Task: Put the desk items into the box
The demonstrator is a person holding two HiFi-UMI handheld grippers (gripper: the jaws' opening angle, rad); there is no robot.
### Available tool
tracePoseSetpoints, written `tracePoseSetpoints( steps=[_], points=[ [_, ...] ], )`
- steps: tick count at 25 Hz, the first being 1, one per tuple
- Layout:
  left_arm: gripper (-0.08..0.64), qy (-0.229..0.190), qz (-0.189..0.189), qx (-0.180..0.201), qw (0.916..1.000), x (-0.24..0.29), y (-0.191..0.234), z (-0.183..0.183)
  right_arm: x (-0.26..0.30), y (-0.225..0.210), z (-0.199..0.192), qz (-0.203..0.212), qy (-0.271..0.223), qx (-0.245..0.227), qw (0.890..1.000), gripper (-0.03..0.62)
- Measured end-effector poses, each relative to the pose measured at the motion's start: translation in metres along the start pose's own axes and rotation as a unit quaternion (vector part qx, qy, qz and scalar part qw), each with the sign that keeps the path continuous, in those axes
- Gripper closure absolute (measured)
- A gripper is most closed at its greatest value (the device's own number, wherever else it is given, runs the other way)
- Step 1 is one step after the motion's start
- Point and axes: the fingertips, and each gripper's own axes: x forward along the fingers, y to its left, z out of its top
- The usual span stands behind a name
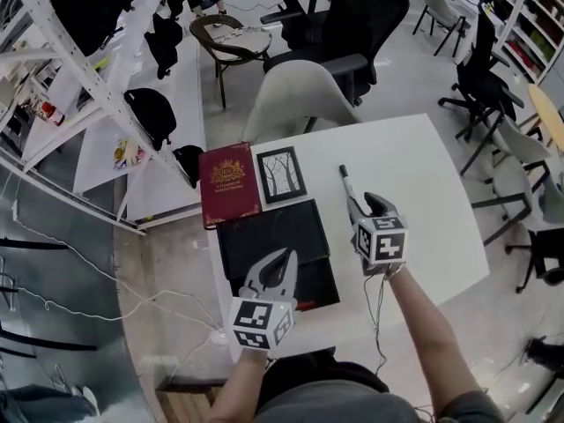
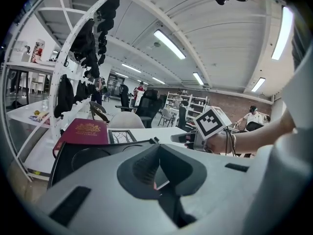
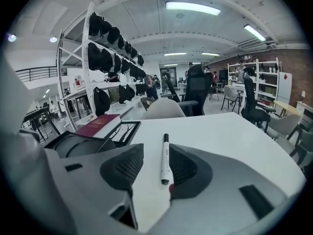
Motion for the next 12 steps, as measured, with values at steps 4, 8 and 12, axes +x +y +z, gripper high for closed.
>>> tracePoseSetpoints(
  steps=[4,8,12],
  points=[
    [0.552,0.002,0.003,-0.006,1.0000,0.000,0.009,-0.002,0.021,-0.003,-0.001,-0.005,0.023,-0.007,1.000,0.414],
    [0.552,0.005,0.006,-0.011,0.9999,0.000,0.015,-0.004,0.035,-0.007,-0.006,-0.012,0.047,-0.018,0.999,0.414],
    [0.552,0.008,0.006,-0.015,0.9998,0.000,0.019,-0.004,0.046,-0.009,-0.012,-0.020,0.067,-0.025,0.997,0.415]
  ],
)
